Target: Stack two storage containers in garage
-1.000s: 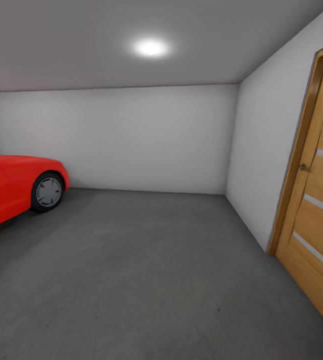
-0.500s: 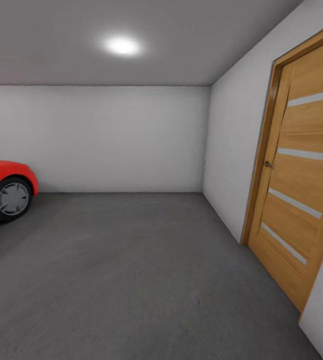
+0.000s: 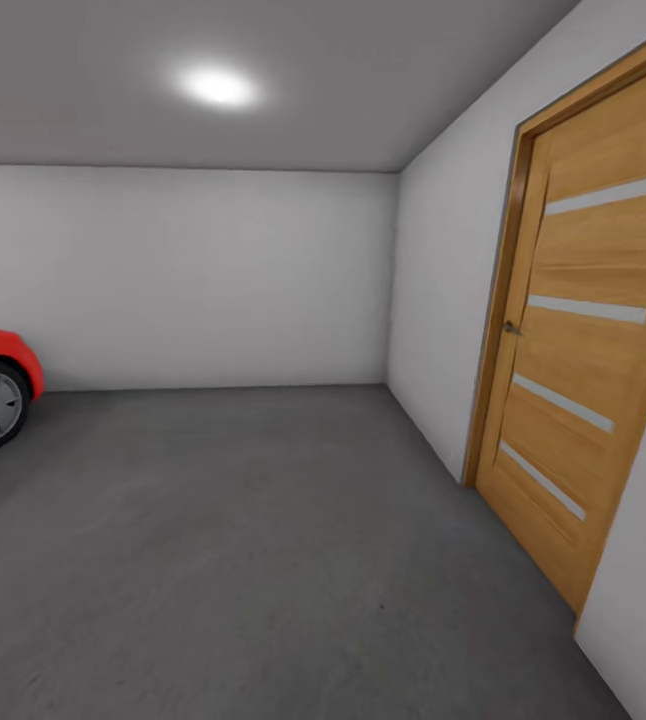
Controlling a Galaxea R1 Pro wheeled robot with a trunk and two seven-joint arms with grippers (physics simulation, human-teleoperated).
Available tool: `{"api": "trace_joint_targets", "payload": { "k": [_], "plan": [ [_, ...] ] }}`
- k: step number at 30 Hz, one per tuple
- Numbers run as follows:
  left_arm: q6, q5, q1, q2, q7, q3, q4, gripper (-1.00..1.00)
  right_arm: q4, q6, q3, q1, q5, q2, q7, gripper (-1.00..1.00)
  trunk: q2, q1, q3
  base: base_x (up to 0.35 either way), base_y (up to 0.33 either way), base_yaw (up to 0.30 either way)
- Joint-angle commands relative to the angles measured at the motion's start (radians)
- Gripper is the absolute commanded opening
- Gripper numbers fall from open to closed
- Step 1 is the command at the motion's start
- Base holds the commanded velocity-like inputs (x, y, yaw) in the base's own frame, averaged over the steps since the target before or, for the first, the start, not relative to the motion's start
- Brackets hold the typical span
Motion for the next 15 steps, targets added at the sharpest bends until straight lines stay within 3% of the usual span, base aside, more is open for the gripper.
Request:
{"api": "trace_joint_targets", "payload": {
  "k": [1, 15],
  "plan": [
    [-0.002, 0.001, 0.0, 0.0, 0.0, 0.0, -0.001, 1.0, 0.001, -0.005, -0.002, 0.0, -0.002, 0.0, 0.0, 1.0, 0.0, 0.001, -0.001, 0.276, 0.0, -0.007],
    [0.0, 0.001, 0.0, 0.001, 0.002, 0.0, -0.001, 1.0, 0.001, 0.003, 0.002, 0.0, 0.003, 0.0, 0.002, 1.0, 0.0, 0.001, -0.001, 0.314, 0.0, -0.001]
  ]
}}
